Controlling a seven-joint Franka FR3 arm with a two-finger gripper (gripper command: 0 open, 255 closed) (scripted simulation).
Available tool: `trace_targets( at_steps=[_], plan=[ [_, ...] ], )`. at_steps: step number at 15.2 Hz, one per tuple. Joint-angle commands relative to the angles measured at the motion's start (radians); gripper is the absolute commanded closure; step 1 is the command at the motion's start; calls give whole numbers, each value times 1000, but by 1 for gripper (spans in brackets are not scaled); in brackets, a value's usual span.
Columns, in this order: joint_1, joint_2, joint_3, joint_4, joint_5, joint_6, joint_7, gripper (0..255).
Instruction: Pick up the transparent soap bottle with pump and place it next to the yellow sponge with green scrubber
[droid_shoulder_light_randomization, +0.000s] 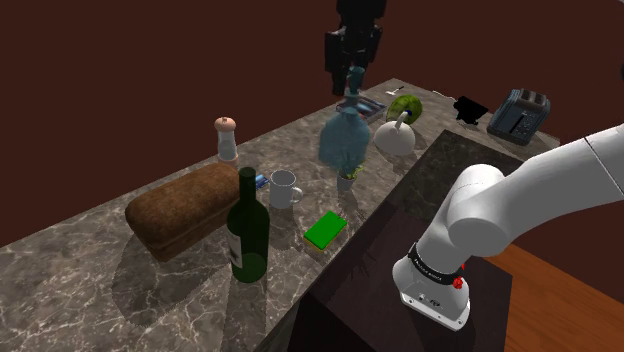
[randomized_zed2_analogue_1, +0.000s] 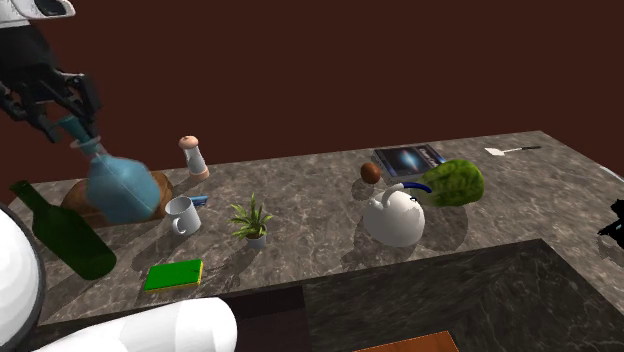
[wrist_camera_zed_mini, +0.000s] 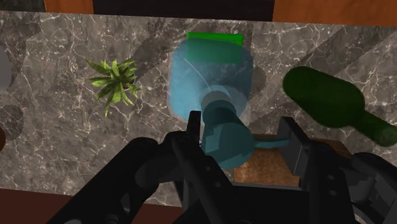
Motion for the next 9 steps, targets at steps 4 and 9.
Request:
trace_targets(
  at_steps=[4,9],
  plan=[
    [27,-6,88,59,59,-58,120,255],
    [47,20,182,153,114,-111,249,255]
  ],
)
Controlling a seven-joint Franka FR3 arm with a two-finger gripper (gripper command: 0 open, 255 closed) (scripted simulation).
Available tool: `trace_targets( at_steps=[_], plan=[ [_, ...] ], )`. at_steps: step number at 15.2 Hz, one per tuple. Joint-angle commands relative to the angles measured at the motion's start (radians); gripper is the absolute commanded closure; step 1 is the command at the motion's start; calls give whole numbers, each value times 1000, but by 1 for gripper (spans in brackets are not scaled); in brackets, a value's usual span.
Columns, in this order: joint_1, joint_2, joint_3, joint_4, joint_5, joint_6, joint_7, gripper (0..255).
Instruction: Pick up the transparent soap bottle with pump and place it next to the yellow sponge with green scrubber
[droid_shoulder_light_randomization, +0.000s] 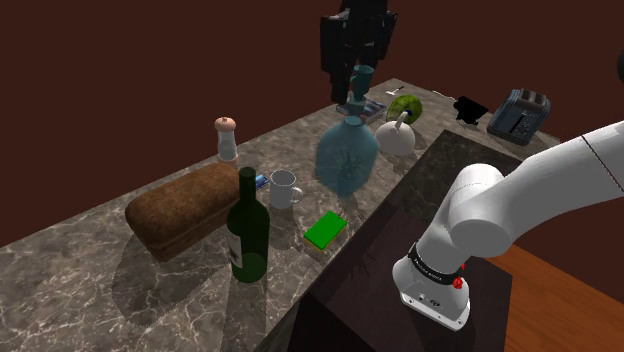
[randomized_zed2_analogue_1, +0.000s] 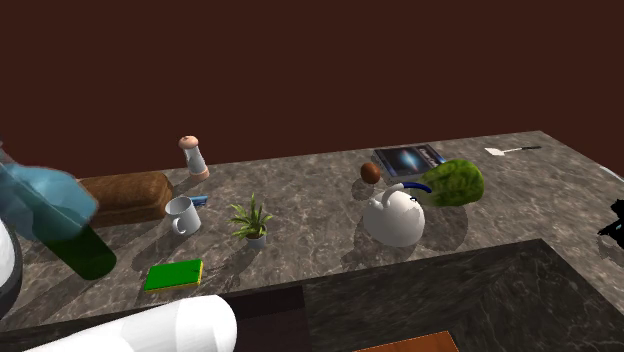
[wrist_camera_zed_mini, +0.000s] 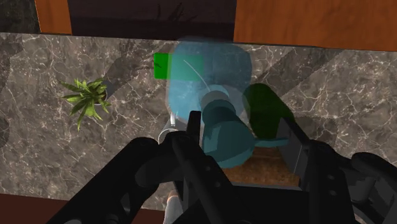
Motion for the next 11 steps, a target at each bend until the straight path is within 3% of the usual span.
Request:
trace_targets(
  at_steps=[1,11],
  plan=[
    [6,9,32,31,18,-16,45,255],
    [19,-59,36,-162,36,110,27,255]
  ],
)
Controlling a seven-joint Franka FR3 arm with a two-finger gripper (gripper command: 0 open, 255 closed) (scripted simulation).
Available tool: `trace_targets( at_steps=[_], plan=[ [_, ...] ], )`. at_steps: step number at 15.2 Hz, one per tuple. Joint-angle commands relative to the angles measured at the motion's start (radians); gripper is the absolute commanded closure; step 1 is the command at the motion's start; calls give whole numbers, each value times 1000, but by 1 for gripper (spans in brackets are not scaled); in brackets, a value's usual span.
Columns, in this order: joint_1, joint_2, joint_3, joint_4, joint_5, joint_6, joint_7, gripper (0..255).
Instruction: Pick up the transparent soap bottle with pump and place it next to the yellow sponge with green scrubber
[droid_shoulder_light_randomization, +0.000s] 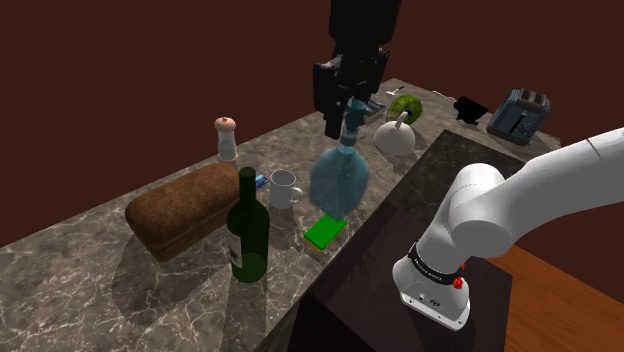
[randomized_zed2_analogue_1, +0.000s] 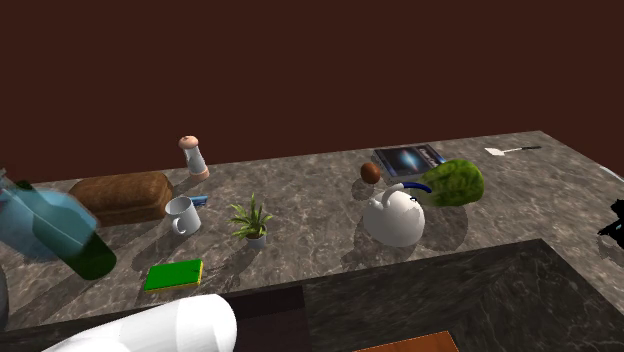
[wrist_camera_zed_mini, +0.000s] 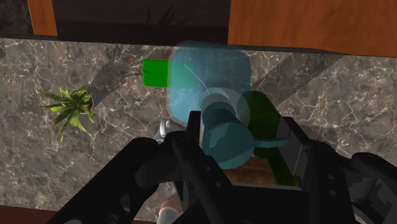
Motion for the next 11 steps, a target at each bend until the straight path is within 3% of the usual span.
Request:
trace_targets(
  at_steps=[1,11],
  plan=[
    [2,-10,2,-34,3,24,-3,255],
    [14,-55,16,-201,23,148,-15,255]
  ],
)
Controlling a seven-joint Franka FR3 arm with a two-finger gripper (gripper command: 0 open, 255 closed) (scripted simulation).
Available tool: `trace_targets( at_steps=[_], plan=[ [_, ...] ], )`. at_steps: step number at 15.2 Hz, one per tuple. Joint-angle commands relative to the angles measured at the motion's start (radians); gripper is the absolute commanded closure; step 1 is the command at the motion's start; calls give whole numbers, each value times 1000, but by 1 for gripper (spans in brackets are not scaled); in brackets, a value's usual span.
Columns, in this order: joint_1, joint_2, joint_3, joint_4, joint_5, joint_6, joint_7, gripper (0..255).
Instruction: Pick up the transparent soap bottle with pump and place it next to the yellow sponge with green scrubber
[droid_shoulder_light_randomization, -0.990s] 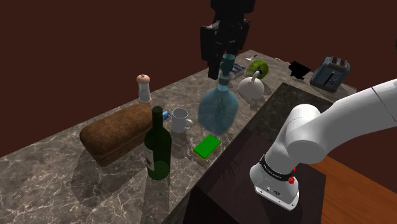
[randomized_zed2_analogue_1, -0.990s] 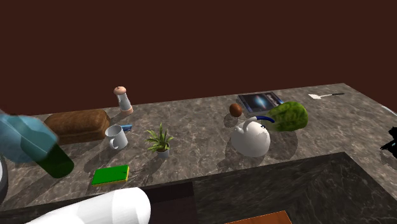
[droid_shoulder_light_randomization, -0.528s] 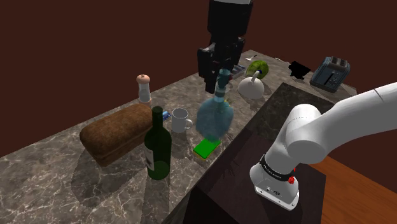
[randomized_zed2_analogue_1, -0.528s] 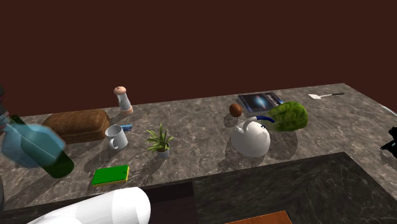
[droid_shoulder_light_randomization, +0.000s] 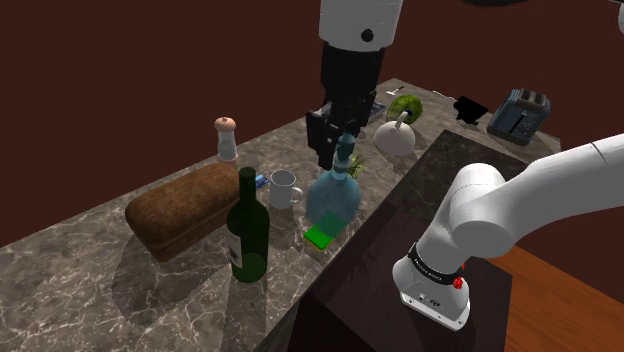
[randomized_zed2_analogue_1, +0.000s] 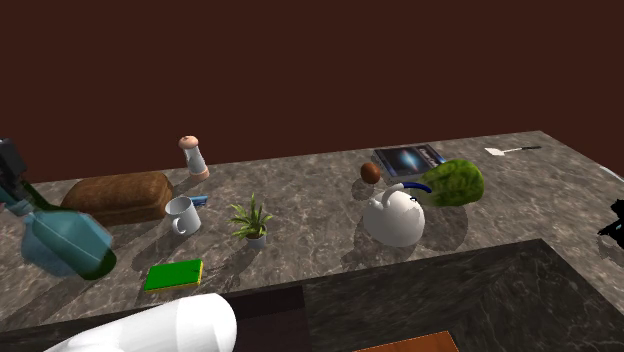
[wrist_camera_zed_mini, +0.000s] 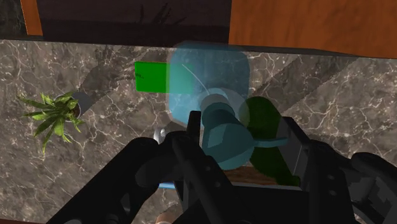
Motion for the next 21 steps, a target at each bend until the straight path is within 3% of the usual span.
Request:
trace_targets(
  at_steps=[1,21],
  plan=[
    [3,-7,5,-32,5,27,-1,255],
    [23,-28,59,-309,52,284,-15,255]
  ],
)
